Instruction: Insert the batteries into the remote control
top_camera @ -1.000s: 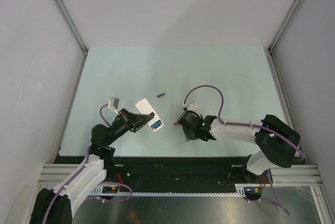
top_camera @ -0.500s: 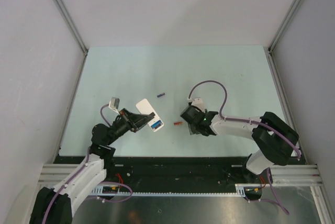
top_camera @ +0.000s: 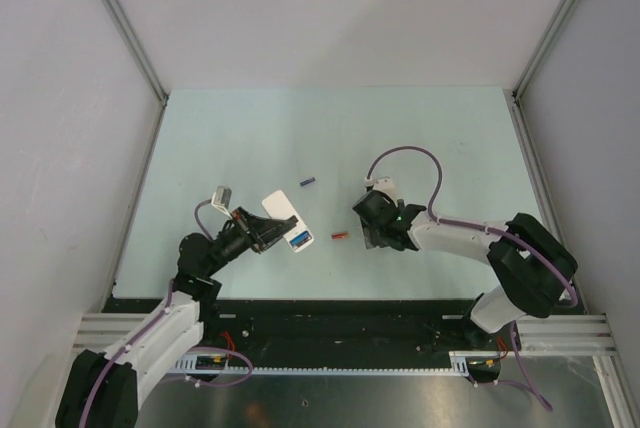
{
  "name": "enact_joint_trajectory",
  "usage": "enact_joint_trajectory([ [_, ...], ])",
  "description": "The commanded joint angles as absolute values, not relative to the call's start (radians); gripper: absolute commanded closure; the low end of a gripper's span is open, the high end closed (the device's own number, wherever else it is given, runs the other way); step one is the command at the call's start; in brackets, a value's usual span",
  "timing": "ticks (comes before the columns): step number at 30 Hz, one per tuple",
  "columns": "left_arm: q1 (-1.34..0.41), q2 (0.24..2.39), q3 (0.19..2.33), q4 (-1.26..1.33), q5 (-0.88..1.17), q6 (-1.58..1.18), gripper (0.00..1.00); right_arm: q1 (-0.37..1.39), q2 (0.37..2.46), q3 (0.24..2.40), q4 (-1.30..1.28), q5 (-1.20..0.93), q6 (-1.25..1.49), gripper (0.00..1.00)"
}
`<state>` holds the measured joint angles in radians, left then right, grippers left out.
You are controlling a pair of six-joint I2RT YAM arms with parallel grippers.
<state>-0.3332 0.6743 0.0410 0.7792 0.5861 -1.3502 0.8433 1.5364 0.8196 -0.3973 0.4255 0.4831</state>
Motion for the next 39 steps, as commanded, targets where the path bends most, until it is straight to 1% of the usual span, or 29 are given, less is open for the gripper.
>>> enact_joint_trajectory([
  [1,-0.328,0.686,-0.137,0.813,0.587,-1.321,1.0,0.886,1.512,0.902,-0.39,0.417,0.528,0.23],
  [2,-0.328,0.687,-0.135,0.811,0.591,-1.322,1.0,0.888,1.535,0.913,-0.391,0.416,0.528,0.16],
  [4,-0.328,0.68,-0.137,0.813,0.592,-1.321,1.0,0.891,1.555,0.926,-0.393,0.404,0.526,0.14],
  [7,-0.328,0.657,-0.143,0.811,0.583,-1.325,1.0,0.876,1.601,0.942,-0.384,0.37,0.522,0.14],
  [12,-0.328,0.644,-0.149,0.807,0.584,-1.333,1.0,0.841,1.652,0.957,-0.39,0.351,0.532,0.19],
  [21,-0.328,0.63,-0.152,0.804,0.578,-1.338,1.0,0.811,1.68,0.962,-0.377,0.31,0.509,0.22],
  [29,-0.328,0.617,-0.161,0.798,0.575,-1.341,1.0,0.804,1.7,0.962,-0.388,0.278,0.483,0.3],
  [34,-0.328,0.617,-0.163,0.796,0.572,-1.341,1.0,0.804,1.718,0.962,-0.397,0.253,0.48,0.37],
  [36,-0.328,0.615,-0.163,0.796,0.572,-1.341,1.0,0.802,1.723,0.962,-0.397,0.242,0.477,0.37],
  [39,-0.328,0.612,-0.161,0.795,0.572,-1.341,1.0,0.802,1.72,0.962,-0.41,0.235,0.468,0.32],
])
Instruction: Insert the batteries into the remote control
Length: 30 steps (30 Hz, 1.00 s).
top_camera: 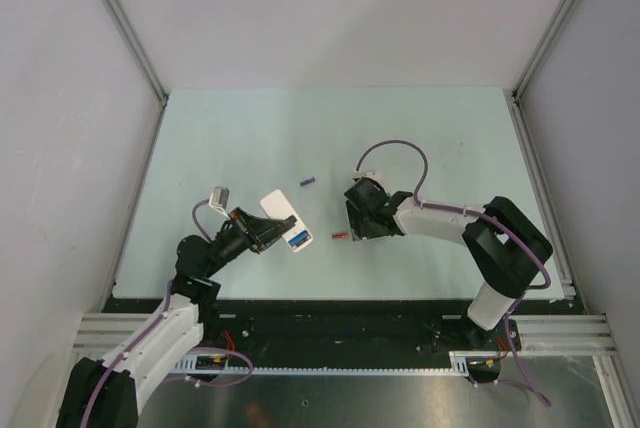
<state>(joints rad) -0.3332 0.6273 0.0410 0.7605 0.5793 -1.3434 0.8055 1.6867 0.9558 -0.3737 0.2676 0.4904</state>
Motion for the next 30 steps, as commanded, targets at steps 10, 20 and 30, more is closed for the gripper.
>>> enact_joint_trajectory([
  [10,-0.328,0.621,-0.161,0.792,0.571,-1.338,1.0,0.796,1.713,0.962,-0.443,0.215,0.423,0.35],
  [20,-0.328,0.634,-0.155,0.79,0.569,-1.335,1.0,0.793,1.715,0.962,-0.462,0.202,0.437,0.69],
  [30,-0.339,0.742,-0.054,0.788,0.537,-1.316,1.0,0.831,1.432,1.001,-0.57,0.225,0.511,1.0],
])
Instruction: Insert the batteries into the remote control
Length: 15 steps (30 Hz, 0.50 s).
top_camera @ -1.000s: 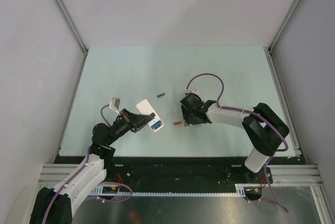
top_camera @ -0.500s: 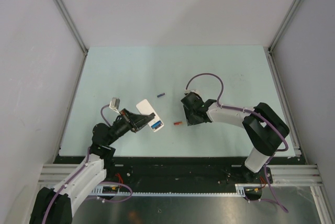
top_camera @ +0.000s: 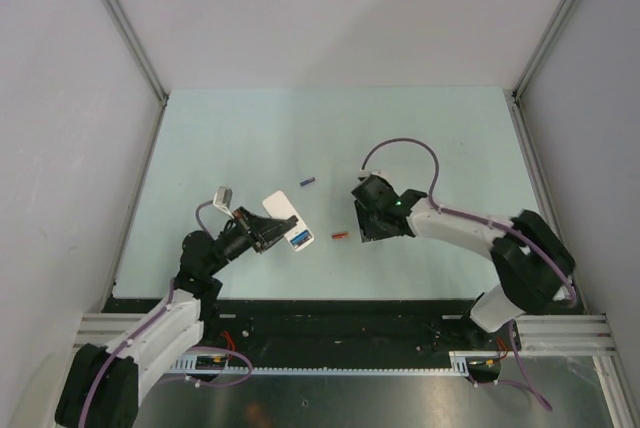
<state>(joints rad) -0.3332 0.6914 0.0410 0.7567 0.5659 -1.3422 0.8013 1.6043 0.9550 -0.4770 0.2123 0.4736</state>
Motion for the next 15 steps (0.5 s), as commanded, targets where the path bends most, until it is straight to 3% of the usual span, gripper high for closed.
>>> enact_joint_trajectory([
  [1,-0.341,0.762,-0.042,0.788,0.534,-1.316,1.0,0.844,1.41,1.017,-0.593,0.229,0.512,1.0],
  [7,-0.382,0.958,0.092,0.788,0.512,-1.298,1.0,0.937,1.307,1.15,-0.745,0.255,0.519,1.0],
  [15,-0.454,1.146,0.23,0.865,0.528,-1.278,1.0,1.048,1.344,1.318,-0.857,0.275,0.525,1.0],
])
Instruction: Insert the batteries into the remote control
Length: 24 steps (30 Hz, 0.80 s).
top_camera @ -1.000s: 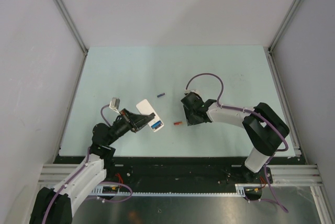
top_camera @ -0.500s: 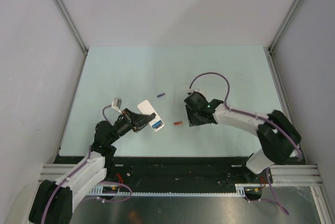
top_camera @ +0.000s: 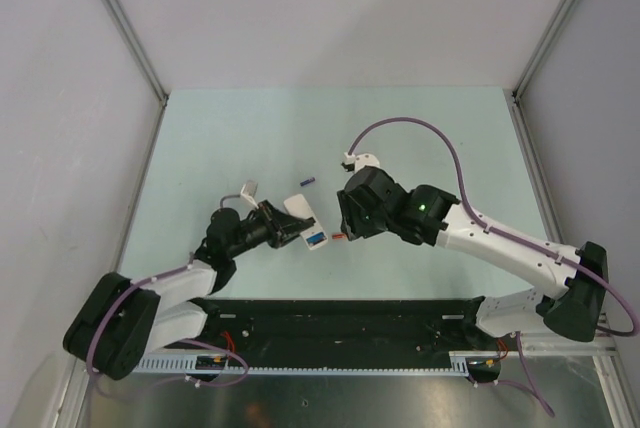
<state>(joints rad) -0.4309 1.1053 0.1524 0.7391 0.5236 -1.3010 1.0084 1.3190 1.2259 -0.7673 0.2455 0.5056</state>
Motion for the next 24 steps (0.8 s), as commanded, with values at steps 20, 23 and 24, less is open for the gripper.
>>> enact_joint_trajectory([
  [20,-0.5,1.402,0.212,1.348,0.545,-1.459,1.0,1.15,1.496,1.473,-0.9,0.299,0.535,1.0],
  [23,-0.5,1.397,0.203,1.358,0.546,-1.463,1.0,1.154,1.517,1.497,-0.917,0.299,0.534,1.0],
  [24,-0.5,1.394,0.199,1.359,0.546,-1.465,1.0,1.154,1.522,1.503,-0.919,0.299,0.532,1.0],
])
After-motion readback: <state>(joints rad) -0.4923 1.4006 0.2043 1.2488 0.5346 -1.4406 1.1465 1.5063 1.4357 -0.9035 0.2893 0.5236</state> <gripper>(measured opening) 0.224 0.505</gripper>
